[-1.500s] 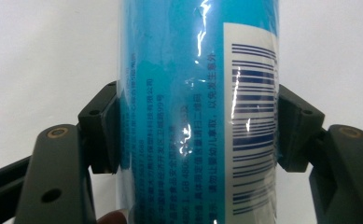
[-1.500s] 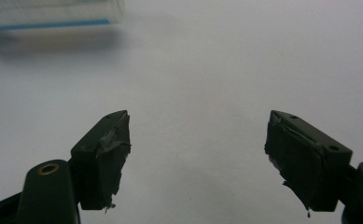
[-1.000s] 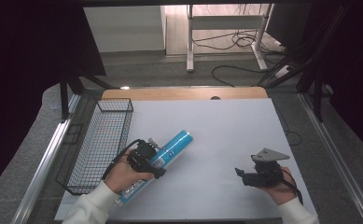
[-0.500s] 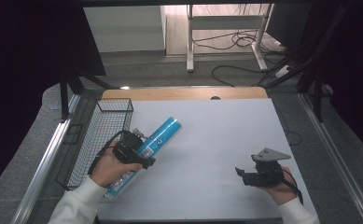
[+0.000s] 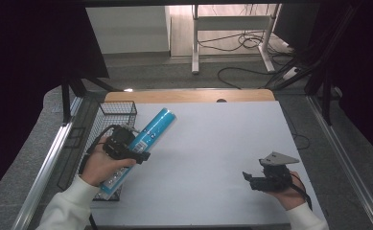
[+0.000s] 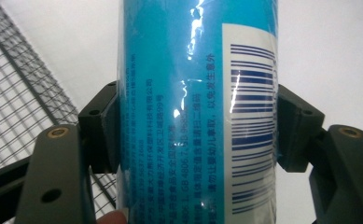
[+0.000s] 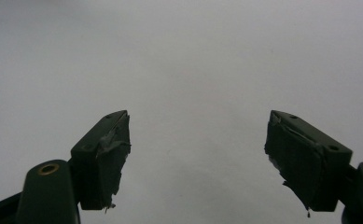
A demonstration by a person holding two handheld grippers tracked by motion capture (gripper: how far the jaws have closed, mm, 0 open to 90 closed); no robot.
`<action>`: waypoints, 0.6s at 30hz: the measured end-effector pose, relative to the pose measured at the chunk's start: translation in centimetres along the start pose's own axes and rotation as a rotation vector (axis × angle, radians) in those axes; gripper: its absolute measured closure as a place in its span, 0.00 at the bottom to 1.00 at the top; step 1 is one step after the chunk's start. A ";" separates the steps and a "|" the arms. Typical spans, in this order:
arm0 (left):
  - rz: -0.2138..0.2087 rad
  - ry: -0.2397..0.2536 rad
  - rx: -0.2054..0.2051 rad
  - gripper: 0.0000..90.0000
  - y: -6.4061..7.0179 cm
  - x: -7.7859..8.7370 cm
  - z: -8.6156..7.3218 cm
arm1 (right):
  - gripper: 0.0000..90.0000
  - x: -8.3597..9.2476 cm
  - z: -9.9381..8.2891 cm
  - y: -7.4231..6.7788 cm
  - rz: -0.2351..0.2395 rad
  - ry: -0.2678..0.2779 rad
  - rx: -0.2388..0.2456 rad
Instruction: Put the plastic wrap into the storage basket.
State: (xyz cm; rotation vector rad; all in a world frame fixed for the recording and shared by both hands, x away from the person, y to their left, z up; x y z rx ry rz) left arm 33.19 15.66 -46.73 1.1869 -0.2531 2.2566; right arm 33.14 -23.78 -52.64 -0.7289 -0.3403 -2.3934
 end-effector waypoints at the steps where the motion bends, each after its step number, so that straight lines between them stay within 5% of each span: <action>1: 0.000 0.001 0.003 0.35 -0.2 0.1 0.0 | 0.25 0.0 0.0 0.0 0.000 0.000 0.000; 18: 0.064 0.038 0.117 0.35 -4.8 1.7 -1.0 | 0.25 -0.1 -0.2 0.1 -0.005 -0.012 -0.001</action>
Point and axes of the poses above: each handheld gripper's, and its own axes: x roughly backward along the jaws, z roughly out of its top, y roughly to its right, the point moved 8 cm from there along -x, roughly forward along the jaws, and after that the axes turned 7 degrees about y, right-handed, at the moved point
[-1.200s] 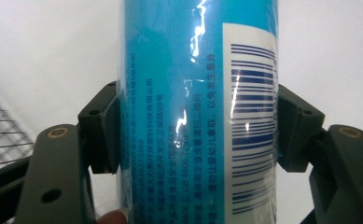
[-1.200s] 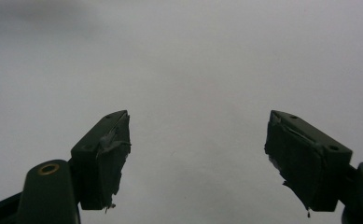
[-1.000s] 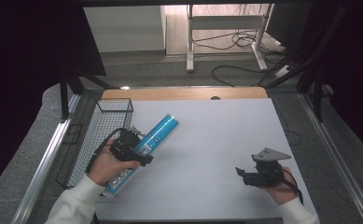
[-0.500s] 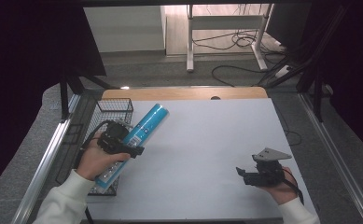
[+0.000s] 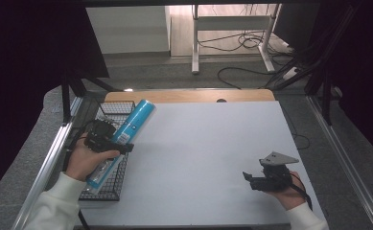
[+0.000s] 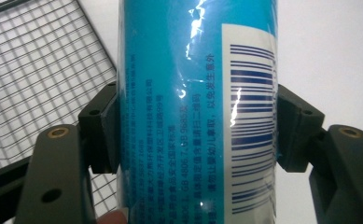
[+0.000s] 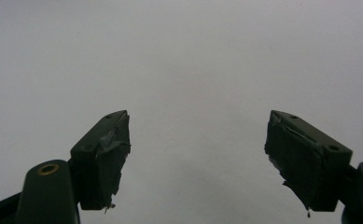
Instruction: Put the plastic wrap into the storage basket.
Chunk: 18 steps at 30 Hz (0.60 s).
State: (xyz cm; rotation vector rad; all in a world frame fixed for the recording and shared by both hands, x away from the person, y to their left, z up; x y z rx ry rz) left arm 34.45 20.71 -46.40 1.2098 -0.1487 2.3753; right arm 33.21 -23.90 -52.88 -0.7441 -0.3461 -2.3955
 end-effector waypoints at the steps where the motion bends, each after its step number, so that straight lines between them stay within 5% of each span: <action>1: 0.006 0.002 0.004 0.35 -0.2 0.1 -0.1 | 0.25 0.0 0.0 0.0 0.001 0.000 -0.001; 18: 0.058 -0.004 0.095 0.35 -4.1 0.2 -1.2 | 0.25 0.0 -0.1 0.1 -0.001 -0.003 0.002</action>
Point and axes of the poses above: each handheld gripper's, and its own axes: x roughly backward along the jaws, z roughly out of its top, y roughly to its right, the point moved 8 cm from there along -x, roughly forward along the jaws, and after that the axes turned 7 degrees about y, right-handed, at the moved point
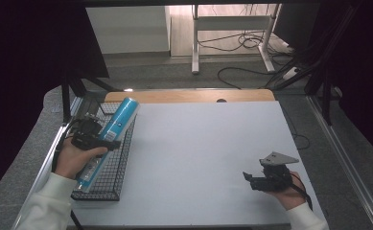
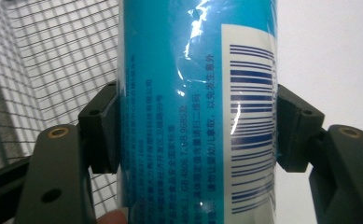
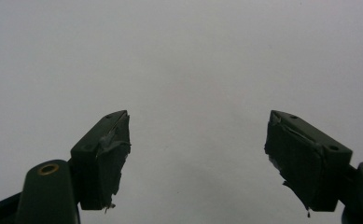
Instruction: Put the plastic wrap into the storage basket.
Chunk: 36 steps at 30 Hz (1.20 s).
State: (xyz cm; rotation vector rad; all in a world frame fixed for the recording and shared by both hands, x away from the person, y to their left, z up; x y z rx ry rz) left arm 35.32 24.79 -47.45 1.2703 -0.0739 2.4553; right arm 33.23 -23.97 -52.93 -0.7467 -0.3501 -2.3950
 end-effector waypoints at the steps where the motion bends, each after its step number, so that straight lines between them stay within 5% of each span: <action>1: 0.001 -0.002 0.005 0.35 -0.2 0.0 0.0 | 0.25 0.0 0.0 0.0 0.000 -0.002 0.000; 16: 0.029 -0.011 0.075 0.35 -2.6 -0.8 0.2 | 0.25 -0.1 -0.1 0.2 -0.006 -0.005 0.005; 36: 0.088 -0.076 0.182 0.35 -5.8 -4.1 -0.6 | 0.25 -0.2 -0.2 0.1 -0.007 -0.012 0.007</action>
Point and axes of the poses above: each handheld gripper's, and its own axes: x roughly backward along the jaws, z roughly out of its top, y roughly to its right, the point moved 8 cm from there along -x, roughly forward along the jaws, and after that the axes turned 7 degrees about y, right-handed, at the moved point
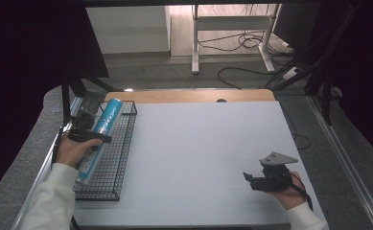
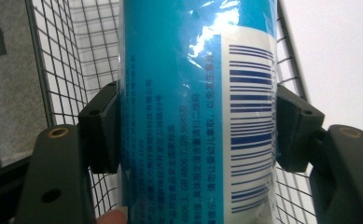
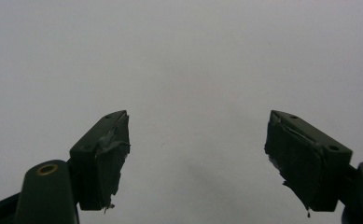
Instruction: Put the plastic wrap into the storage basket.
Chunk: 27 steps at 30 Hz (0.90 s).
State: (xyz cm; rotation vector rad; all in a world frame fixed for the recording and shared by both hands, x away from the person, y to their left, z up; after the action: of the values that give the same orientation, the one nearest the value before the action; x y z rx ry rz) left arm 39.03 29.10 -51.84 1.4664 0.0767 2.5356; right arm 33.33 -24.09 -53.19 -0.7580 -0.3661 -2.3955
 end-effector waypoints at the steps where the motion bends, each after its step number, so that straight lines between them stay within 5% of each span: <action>1: 0.005 -0.005 0.002 0.35 -0.1 -0.2 -0.1 | 0.25 0.0 0.0 0.0 0.000 0.000 0.000; 19: 0.115 -0.069 -0.046 0.35 0.1 -2.8 -1.0 | 0.25 -0.1 -0.1 0.1 -0.005 -0.006 0.005; 27: 0.124 -0.140 -0.041 0.35 0.7 -4.9 -1.6 | 0.25 -0.2 -0.3 0.0 -0.008 -0.013 0.013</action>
State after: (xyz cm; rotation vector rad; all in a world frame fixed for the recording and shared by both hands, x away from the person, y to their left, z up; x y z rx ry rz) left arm 39.90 27.54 -56.70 1.6763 -0.0905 2.5025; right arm 33.35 -24.12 -53.50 -0.7675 -0.3901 -2.3949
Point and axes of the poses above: each handheld gripper's, and its own axes: x roughly backward along the jaws, z roughly out of its top, y roughly to its right, the point moved 8 cm from there along -x, roughly forward along the jaws, and after that the axes turned 7 degrees about y, right-handed, at the moved point
